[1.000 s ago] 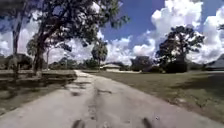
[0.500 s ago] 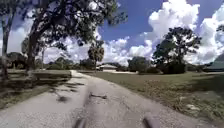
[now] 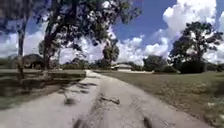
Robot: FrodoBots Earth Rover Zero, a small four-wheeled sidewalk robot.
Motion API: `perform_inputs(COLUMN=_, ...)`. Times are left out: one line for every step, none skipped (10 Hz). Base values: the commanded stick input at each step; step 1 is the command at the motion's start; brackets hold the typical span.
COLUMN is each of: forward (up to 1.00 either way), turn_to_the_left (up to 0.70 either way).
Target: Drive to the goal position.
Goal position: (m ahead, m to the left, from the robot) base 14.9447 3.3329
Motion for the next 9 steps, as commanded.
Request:
perform_inputs(forward=-0.70, turn_to_the_left=0.00)
perform_inputs(forward=-0.70, turn_to_the_left=0.00)
perform_inputs(forward=-0.70, turn_to_the_left=0.00)
perform_inputs(forward=-0.70, turn_to_the_left=0.00)
perform_inputs(forward=-0.70, turn_to_the_left=0.00)
perform_inputs(forward=-0.70, turn_to_the_left=0.00)
perform_inputs(forward=-0.70, turn_to_the_left=0.00)
perform_inputs(forward=-0.70, turn_to_the_left=0.00)
perform_inputs(forward=-0.70, turn_to_the_left=0.00)
